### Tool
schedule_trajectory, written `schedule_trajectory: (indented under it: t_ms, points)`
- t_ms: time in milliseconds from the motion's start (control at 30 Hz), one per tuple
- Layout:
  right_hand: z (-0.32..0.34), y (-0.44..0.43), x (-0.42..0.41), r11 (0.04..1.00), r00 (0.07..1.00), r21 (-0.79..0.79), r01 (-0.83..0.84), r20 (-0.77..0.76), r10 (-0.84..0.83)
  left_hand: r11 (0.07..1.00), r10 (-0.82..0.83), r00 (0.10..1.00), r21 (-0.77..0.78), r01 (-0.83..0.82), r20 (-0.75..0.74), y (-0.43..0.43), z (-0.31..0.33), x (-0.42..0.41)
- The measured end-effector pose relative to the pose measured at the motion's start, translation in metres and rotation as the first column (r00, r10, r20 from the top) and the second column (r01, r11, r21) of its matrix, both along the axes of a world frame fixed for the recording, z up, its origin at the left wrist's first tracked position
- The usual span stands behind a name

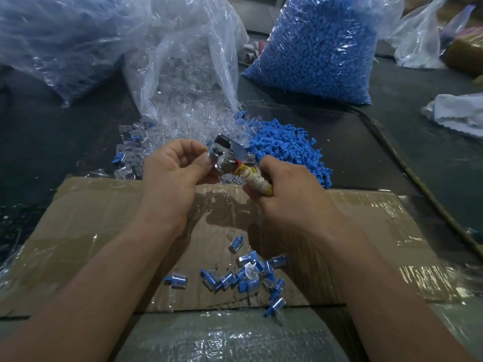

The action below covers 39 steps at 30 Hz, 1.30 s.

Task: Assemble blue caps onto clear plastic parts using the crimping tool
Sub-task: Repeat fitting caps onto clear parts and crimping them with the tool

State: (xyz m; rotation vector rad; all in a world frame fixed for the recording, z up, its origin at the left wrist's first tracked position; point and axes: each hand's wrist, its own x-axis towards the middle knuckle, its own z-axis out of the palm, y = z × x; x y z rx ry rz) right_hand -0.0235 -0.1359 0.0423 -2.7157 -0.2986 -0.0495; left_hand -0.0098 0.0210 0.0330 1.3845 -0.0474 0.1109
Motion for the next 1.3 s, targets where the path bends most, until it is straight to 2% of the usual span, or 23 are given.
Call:
schedule_trajectory:
  t_ms: [233,367,467,600,733,800,867,967,1000,1067,1133,1167,1200,1233,1300]
  points:
    - [-0.004,0.000,0.002,0.999,1.000,0.035,0.004,-0.002,-0.004,0.999,-0.011,1.000,0.037,0.012,-0.018,0.003,-0.002,0.002]
    - [-0.002,-0.006,0.005,0.992,1.000,0.123,0.028,0.002,-0.029,0.999,-0.045,0.991,-0.005,0.044,-0.124,0.007,0.001,0.004]
    - [-0.001,-0.014,0.007,0.992,0.997,0.101,0.080,0.004,-0.081,0.979,-0.168,0.963,0.076,0.188,-0.212,0.011,0.002,0.005]
    - [-0.003,-0.018,0.011,0.991,0.991,0.020,0.133,-0.009,-0.133,0.854,-0.412,0.865,0.210,0.476,-0.285,0.012,0.004,0.001]
    - [-0.004,-0.019,0.011,0.990,0.990,-0.019,0.141,-0.028,-0.142,0.629,-0.576,0.737,0.383,0.676,-0.354,0.011,0.001,-0.001]
    - [-0.004,-0.019,0.011,0.990,0.990,-0.029,0.139,-0.032,-0.140,0.547,-0.638,0.679,0.407,0.731,-0.363,0.010,0.001,-0.003]
    - [-0.004,-0.018,0.010,0.990,0.990,-0.041,0.136,-0.044,-0.137,0.506,-0.682,0.641,0.406,0.761,-0.353,0.009,0.001,-0.004]
    - [-0.002,-0.018,0.010,0.992,0.990,-0.047,0.116,-0.072,-0.120,0.534,-0.707,0.634,0.352,0.769,-0.312,0.013,0.004,-0.004]
    - [-0.002,-0.017,0.010,0.993,0.990,-0.050,0.108,-0.085,-0.112,0.570,-0.704,0.648,0.312,0.760,-0.291,0.015,0.007,-0.005]
    - [-0.001,-0.016,0.009,0.993,0.989,-0.078,0.087,-0.113,-0.096,0.722,-0.632,0.741,0.174,0.670,-0.226,0.017,0.011,-0.006]
    - [-0.001,-0.014,0.009,0.994,0.987,-0.095,0.059,-0.140,-0.073,0.893,-0.423,0.892,0.097,0.440,-0.158,0.019,0.010,-0.003]
    - [-0.001,-0.014,0.009,0.995,0.987,-0.091,0.048,-0.150,-0.061,0.947,-0.277,0.953,0.131,0.292,-0.123,0.021,0.007,0.000]
    - [-0.001,-0.013,0.008,0.995,0.986,-0.089,0.038,-0.157,-0.052,0.969,-0.122,0.989,0.206,0.136,-0.080,0.023,0.004,0.006]
    - [-0.001,-0.013,0.008,0.995,0.986,-0.097,0.030,-0.163,-0.045,0.949,0.028,0.999,0.313,-0.017,-0.030,0.025,0.000,0.012]
    - [-0.001,-0.013,0.008,0.992,0.984,-0.127,0.012,-0.178,-0.035,0.836,0.218,0.975,0.505,-0.213,0.049,0.030,-0.008,0.023]
